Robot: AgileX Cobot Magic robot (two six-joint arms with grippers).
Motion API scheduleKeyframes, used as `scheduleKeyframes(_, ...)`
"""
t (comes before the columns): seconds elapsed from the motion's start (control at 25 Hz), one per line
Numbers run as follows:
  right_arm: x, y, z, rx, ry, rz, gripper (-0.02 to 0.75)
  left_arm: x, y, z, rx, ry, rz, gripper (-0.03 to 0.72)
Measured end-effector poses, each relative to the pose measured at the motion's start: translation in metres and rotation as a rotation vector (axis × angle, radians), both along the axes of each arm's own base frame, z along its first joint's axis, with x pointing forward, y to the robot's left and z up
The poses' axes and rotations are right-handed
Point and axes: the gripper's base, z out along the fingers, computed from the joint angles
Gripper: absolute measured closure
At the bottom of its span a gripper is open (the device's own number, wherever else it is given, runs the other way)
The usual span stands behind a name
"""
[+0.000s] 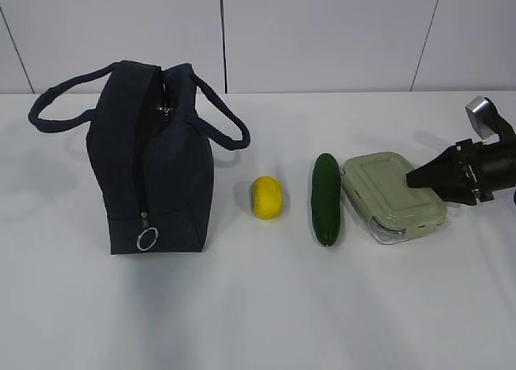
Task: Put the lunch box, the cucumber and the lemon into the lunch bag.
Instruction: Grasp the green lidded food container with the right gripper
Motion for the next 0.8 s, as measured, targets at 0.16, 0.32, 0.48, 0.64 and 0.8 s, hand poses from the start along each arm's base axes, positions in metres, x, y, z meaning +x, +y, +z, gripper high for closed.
scheduleKeyframes(0.16, 0.0, 0.0, 0.0, 0.0, 0.001, -0.001, 0.336, 0.04, -0.005, 0.002, 0.007, 0.032, -0.019, 0.356)
scheduleKeyframes(0.32, 0.0, 0.0, 0.0, 0.002, 0.002, 0.0, 0.336, 0.074, -0.01, -0.007, 0.005, 0.067, -0.039, 0.346)
scheduleKeyframes(0.48, 0.0, 0.0, 0.0, 0.002, 0.002, 0.0, 0.336, 0.1, -0.016, -0.018, -0.013, 0.097, -0.062, 0.344)
scheduleKeyframes(0.64, 0.0, 0.0, 0.0, 0.002, 0.002, 0.0, 0.337, 0.122, -0.024, -0.031, -0.002, 0.124, -0.083, 0.344)
scheduleKeyframes(0.8, 0.0, 0.0, 0.0, 0.002, 0.002, 0.0, 0.337, 0.139, -0.035, -0.044, 0.014, 0.147, -0.108, 0.344)
